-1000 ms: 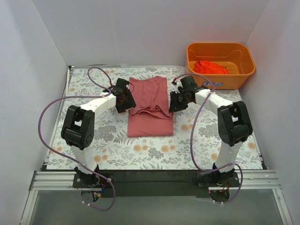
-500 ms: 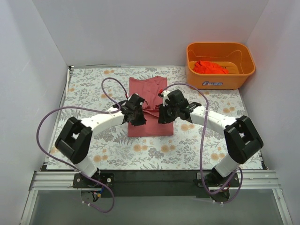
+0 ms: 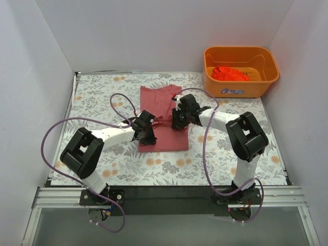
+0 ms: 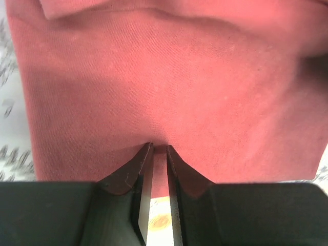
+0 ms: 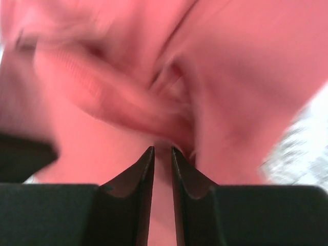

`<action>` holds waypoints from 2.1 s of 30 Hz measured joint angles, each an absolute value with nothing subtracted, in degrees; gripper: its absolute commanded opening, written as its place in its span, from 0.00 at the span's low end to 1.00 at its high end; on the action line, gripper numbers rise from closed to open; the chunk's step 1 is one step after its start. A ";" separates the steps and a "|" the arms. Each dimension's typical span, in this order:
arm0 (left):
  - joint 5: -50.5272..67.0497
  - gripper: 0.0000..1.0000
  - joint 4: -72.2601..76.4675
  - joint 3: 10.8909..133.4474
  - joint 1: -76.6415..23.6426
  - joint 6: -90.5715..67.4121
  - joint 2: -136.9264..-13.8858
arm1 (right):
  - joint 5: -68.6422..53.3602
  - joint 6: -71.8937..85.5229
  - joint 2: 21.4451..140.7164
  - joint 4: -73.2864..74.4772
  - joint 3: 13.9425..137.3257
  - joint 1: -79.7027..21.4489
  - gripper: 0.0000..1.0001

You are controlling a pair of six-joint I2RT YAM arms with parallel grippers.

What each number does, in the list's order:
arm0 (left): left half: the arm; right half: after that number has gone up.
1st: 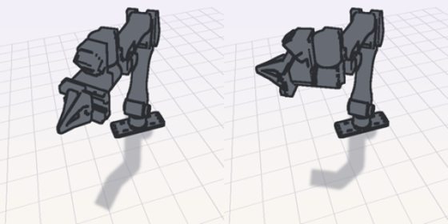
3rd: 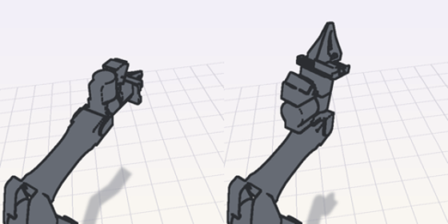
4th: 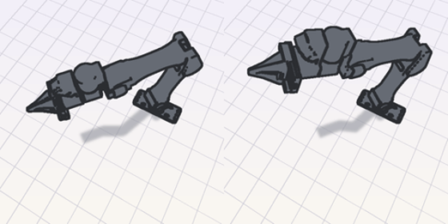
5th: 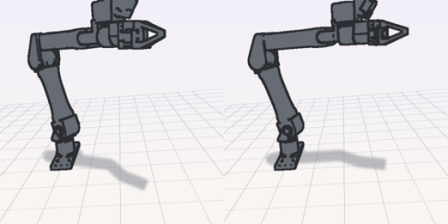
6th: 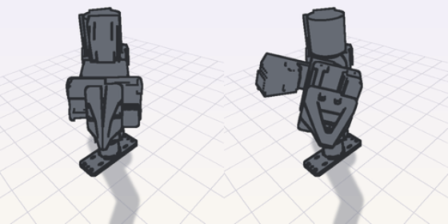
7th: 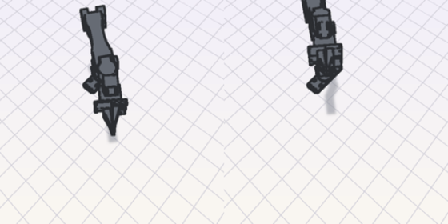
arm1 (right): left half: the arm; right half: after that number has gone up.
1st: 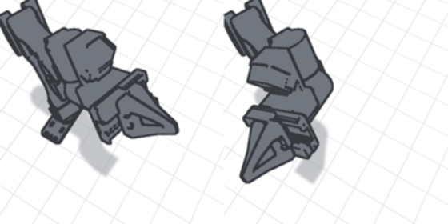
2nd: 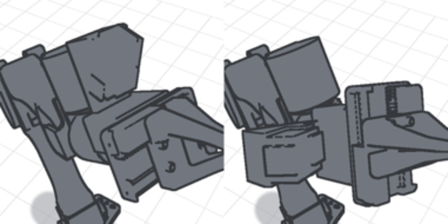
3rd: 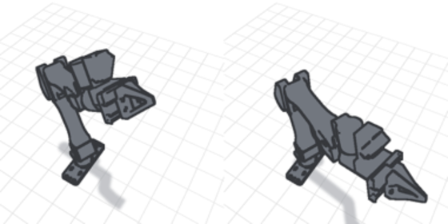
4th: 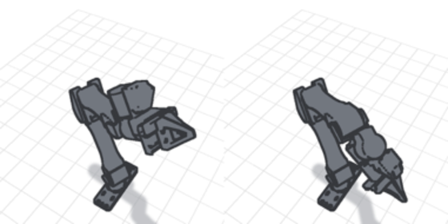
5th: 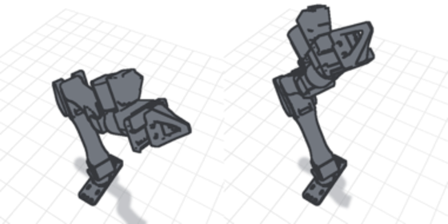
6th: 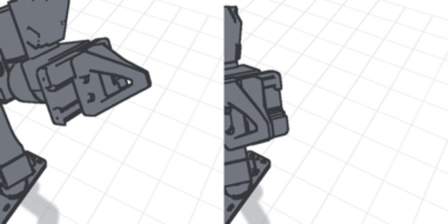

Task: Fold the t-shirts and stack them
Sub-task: Fold the tshirt

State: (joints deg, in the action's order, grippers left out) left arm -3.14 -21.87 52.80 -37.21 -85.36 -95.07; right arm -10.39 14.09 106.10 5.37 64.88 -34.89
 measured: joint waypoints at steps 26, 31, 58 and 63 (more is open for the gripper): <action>-0.86 0.20 -29.52 41.04 -34.54 -93.01 -76.79 | -31.94 13.69 104.95 -6.70 64.05 -35.68 0.35; 0.84 0.23 -29.93 41.63 -34.57 -91.74 -79.35 | -31.70 12.01 105.95 -6.42 64.05 -33.65 0.46; 8.29 0.25 -26.00 51.68 -36.40 -84.42 -93.32 | -44.36 -8.08 122.06 12.08 83.15 -27.11 0.37; 8.93 0.25 -24.75 50.15 -36.38 -84.86 -92.86 | -45.63 -8.73 122.89 12.19 84.33 -27.38 0.19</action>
State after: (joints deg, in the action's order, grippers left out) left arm 8.93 -24.75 50.15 -36.38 -84.86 -92.86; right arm -45.63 -8.73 122.89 12.19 84.33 -27.38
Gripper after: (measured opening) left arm 0.249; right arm 0.292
